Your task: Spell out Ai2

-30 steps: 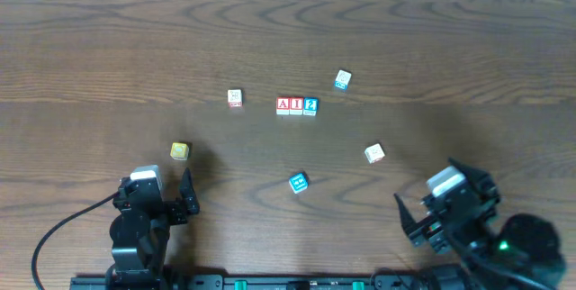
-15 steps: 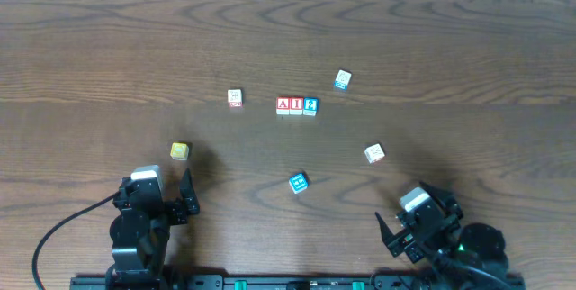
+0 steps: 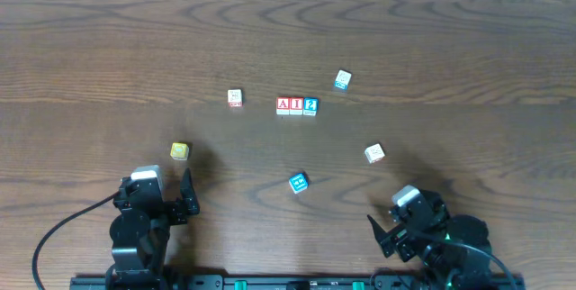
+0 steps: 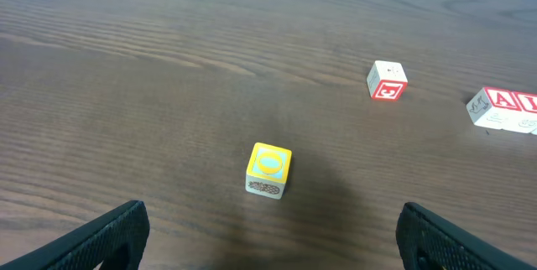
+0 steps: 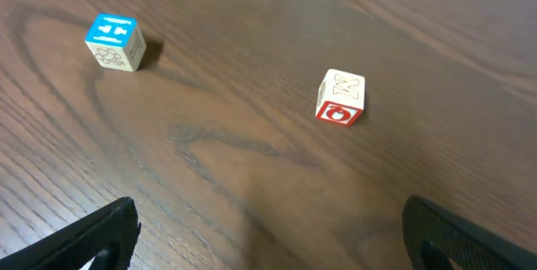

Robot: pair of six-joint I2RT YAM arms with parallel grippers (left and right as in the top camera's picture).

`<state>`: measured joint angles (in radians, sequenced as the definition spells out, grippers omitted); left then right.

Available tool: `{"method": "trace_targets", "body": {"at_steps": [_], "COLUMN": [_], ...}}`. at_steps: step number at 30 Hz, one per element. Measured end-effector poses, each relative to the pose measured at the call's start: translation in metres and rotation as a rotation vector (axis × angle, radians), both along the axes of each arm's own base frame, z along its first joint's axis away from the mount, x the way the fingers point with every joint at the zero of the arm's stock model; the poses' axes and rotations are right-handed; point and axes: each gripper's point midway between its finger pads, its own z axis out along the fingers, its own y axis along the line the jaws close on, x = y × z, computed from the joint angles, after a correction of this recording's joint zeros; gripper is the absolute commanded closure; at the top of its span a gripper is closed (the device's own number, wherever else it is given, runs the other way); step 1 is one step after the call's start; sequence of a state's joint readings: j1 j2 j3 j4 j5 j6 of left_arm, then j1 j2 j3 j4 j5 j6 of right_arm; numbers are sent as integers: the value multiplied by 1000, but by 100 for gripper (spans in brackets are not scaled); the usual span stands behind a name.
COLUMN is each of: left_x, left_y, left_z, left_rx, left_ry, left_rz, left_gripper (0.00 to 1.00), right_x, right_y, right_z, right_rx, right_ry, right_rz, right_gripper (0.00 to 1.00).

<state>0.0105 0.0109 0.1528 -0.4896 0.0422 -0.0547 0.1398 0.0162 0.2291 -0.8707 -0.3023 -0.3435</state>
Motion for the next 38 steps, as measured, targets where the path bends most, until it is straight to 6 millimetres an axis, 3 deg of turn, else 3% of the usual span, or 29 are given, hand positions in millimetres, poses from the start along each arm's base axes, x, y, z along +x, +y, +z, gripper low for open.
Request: {"method": "trace_targets", "body": {"at_steps": [38], "left_x": [0], "left_y": [0], "left_z": [0], "left_rx": [0], "left_ry": [0], "left_rz": [0], "left_gripper": [5], "right_x": [2], "right_y": [1], "right_z": [-5], "right_rx": [14], "right_ry": [9], "right_rz": [-5], "right_gripper": [1]}}
